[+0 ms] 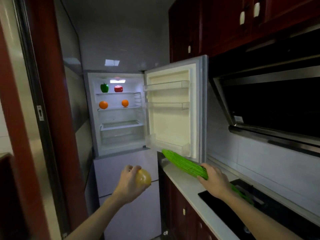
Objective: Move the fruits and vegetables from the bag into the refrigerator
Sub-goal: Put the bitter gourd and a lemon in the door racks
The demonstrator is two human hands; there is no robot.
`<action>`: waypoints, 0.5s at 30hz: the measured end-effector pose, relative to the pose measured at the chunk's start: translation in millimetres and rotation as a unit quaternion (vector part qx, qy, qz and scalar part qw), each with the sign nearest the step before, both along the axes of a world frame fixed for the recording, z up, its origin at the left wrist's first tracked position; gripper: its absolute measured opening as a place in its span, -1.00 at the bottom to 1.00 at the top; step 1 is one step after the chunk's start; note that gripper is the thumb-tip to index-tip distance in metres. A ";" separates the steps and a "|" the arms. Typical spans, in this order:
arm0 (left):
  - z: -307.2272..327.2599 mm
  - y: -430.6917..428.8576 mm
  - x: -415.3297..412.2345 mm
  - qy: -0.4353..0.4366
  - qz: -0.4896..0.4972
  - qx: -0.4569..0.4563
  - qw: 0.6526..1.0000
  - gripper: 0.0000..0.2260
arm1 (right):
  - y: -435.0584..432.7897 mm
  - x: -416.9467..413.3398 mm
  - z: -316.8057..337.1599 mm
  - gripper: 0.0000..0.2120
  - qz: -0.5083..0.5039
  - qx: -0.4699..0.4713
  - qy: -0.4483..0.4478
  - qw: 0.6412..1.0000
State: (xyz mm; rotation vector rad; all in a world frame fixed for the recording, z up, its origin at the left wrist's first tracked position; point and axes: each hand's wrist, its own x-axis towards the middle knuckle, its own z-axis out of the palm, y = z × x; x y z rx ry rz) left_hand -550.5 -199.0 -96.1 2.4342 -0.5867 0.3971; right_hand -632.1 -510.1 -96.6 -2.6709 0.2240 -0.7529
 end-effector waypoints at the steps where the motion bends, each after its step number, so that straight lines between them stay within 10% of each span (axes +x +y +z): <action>1: 0.5 5.3 4.9 -0.002 0.002 -0.002 1.000 -0.33 | 5.8 6.1 4.6 -0.64 0.006 -0.002 -0.001 1.000; 15: 16.9 40.5 100.7 -0.020 0.023 -0.003 1.000 -0.33 | 48.7 129.3 34.2 -0.60 0.046 -0.074 0.015 0.996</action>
